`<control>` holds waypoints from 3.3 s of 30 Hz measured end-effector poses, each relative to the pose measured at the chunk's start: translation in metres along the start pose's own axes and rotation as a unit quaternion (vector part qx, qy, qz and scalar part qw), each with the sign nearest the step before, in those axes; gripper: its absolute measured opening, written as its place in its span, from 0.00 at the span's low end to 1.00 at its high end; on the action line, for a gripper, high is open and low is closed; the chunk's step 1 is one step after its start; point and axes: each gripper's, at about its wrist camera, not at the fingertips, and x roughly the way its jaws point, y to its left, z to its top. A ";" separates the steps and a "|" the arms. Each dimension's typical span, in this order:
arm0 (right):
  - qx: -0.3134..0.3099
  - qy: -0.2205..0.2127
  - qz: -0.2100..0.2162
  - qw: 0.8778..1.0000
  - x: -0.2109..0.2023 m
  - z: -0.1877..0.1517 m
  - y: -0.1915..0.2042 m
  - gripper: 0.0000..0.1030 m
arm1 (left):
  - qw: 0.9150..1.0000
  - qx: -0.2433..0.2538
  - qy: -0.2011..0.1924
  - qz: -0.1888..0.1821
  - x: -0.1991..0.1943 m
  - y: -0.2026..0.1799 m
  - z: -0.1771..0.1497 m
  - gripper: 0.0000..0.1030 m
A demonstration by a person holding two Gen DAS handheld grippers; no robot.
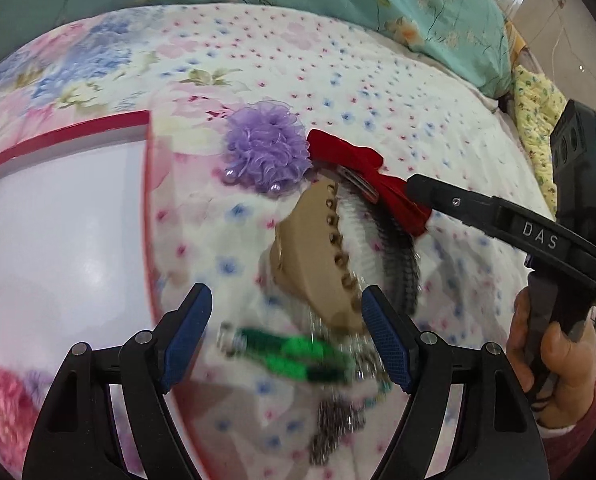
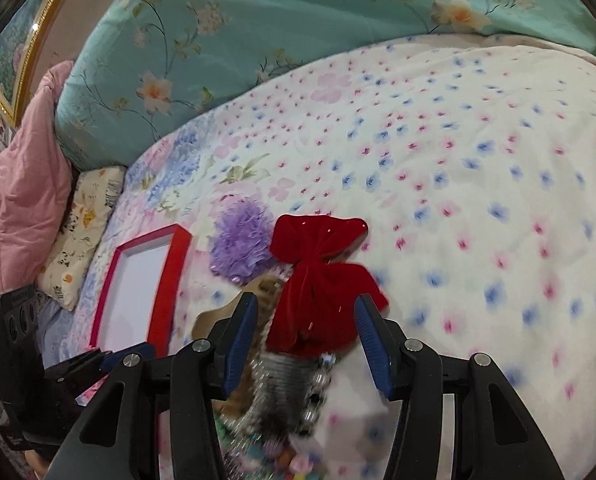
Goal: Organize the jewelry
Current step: 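Grasp the tan claw clip with the left tool while the right tool grasps the red bow, then carry the claw clip and red bow into the tray and release both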
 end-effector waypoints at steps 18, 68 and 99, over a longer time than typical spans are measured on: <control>-0.027 0.048 0.001 0.998 0.030 0.007 -0.008 0.31 | 1.000 0.008 0.003 -0.001 0.034 0.001 0.015 0.42; -0.038 -0.016 0.114 0.993 0.044 -0.013 0.161 0.05 | 0.988 -0.103 -0.094 0.066 -0.081 0.182 -0.014 0.42; -0.052 0.026 0.076 0.995 0.122 -0.013 0.179 0.11 | 0.986 -0.100 -0.053 0.118 -0.026 0.218 0.012 0.53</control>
